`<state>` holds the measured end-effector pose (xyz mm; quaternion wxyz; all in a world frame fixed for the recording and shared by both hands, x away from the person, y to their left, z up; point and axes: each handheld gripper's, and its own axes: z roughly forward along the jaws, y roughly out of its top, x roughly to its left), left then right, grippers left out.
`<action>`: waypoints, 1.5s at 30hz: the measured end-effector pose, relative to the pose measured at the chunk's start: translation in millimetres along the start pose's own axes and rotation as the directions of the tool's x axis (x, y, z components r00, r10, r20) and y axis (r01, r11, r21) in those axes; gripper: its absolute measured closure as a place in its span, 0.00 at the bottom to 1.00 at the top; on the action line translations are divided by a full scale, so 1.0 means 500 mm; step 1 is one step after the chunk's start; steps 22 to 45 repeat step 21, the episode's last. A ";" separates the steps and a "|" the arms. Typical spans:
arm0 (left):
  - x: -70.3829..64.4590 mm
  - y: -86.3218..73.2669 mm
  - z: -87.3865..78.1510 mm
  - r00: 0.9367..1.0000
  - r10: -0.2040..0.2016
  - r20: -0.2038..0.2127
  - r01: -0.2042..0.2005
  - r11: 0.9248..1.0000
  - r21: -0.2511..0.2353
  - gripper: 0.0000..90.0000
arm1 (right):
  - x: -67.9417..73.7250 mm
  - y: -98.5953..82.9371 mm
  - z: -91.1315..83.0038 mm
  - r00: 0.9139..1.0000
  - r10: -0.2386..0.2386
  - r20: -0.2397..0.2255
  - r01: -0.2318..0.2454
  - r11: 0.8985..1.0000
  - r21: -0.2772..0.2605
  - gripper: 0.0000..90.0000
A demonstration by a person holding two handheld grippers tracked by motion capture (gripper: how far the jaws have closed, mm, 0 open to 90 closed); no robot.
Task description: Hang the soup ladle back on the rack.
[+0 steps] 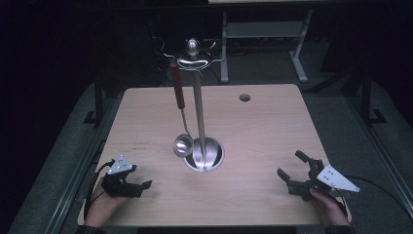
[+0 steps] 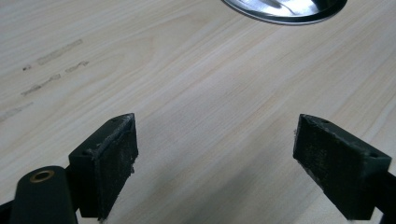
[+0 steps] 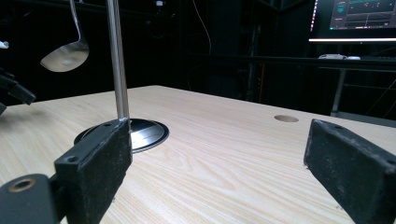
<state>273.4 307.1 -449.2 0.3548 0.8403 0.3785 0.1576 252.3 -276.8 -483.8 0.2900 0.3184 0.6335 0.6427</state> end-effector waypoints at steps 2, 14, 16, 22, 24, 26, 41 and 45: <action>0.000 -0.002 0.005 1.000 0.002 -0.010 -0.002 1.000 0.002 0.14 | 0.000 0.000 0.000 1.000 0.000 0.000 0.000 1.000 0.000 0.08; -0.003 -0.005 0.018 1.000 -0.003 -0.012 0.003 1.000 0.016 0.11 | 0.000 0.000 0.000 1.000 0.000 0.001 0.000 1.000 0.000 0.08; -0.002 -0.005 0.017 1.000 0.004 -0.013 -0.004 1.000 0.022 0.11 | 0.000 0.000 0.000 1.000 0.000 0.002 0.000 1.000 -0.001 0.08; -0.002 -0.005 0.019 1.000 -0.001 -0.012 0.001 1.000 0.018 0.11 | 0.000 0.000 0.000 1.000 0.000 0.001 0.000 1.000 -0.001 0.08; -0.002 -0.005 0.019 1.000 -0.001 -0.012 0.001 1.000 0.018 0.11 | 0.000 0.000 0.000 1.000 0.000 0.001 0.000 1.000 -0.001 0.08; -0.002 -0.005 0.019 1.000 -0.001 -0.012 0.001 1.000 0.018 0.11 | 0.000 0.000 0.000 1.000 0.000 0.001 0.000 1.000 -0.001 0.08; -0.002 -0.005 0.019 1.000 -0.001 -0.012 0.001 1.000 0.018 0.11 | 0.000 0.000 0.000 1.000 0.000 0.001 0.000 1.000 -0.001 0.08; -0.002 -0.005 0.019 1.000 -0.001 -0.012 0.001 1.000 0.018 0.11 | 0.000 0.000 0.000 1.000 0.000 0.001 0.000 1.000 -0.001 0.08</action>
